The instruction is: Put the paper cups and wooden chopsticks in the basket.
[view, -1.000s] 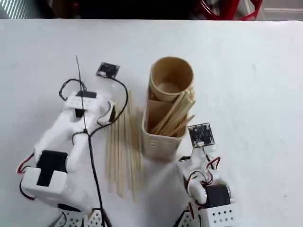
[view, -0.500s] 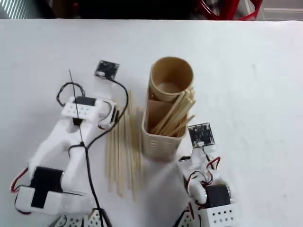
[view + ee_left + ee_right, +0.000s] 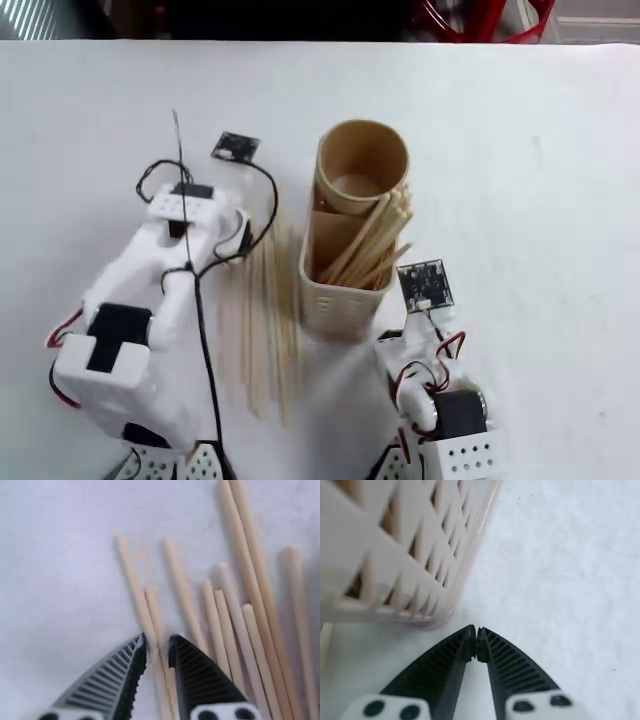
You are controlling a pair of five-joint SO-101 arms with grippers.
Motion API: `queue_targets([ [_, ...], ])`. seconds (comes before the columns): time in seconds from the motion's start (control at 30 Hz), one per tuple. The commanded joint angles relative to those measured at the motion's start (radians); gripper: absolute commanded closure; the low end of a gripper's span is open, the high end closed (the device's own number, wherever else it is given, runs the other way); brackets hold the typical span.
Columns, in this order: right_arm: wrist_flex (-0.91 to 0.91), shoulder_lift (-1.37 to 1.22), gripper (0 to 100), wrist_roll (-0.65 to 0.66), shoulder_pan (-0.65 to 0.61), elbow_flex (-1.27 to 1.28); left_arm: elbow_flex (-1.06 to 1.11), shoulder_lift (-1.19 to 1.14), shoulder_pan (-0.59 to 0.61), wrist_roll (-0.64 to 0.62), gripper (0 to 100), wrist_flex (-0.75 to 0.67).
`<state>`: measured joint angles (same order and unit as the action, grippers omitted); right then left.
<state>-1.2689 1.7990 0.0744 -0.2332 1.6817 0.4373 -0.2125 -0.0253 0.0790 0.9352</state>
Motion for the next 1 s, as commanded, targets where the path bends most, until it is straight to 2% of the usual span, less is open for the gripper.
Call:
queue_targets([
  [0.0, -0.004, 0.007, 97.9, 0.002, 0.004, 0.009, -0.041, -0.002, 0.016, -0.006, 94, 0.006],
  [0.17, -0.004, 0.007, 97.9, 0.002, 0.004, 0.009, -0.041, -0.002, 0.021, -0.005, 94, 0.005],
  [0.27, -0.004, 0.007, 97.9, 0.002, 0.004, 0.009, -0.046, -0.001, 0.024, -0.005, 98, 0.006],
  [0.53, -0.004, 0.007, 97.9, 0.002, 0.004, 0.009, -0.038, 0.053, 0.025, -0.005, 98, 0.002],
  [0.7, -0.004, 0.007, 97.9, 0.002, 0.002, 0.009, 0.054, 0.220, 0.025, -0.005, 98, -0.034],
  [0.97, -0.004, 0.007, 97.9, 0.002, 0.002, 0.009, 0.149, 0.642, 0.018, -0.005, 98, -0.046],
])
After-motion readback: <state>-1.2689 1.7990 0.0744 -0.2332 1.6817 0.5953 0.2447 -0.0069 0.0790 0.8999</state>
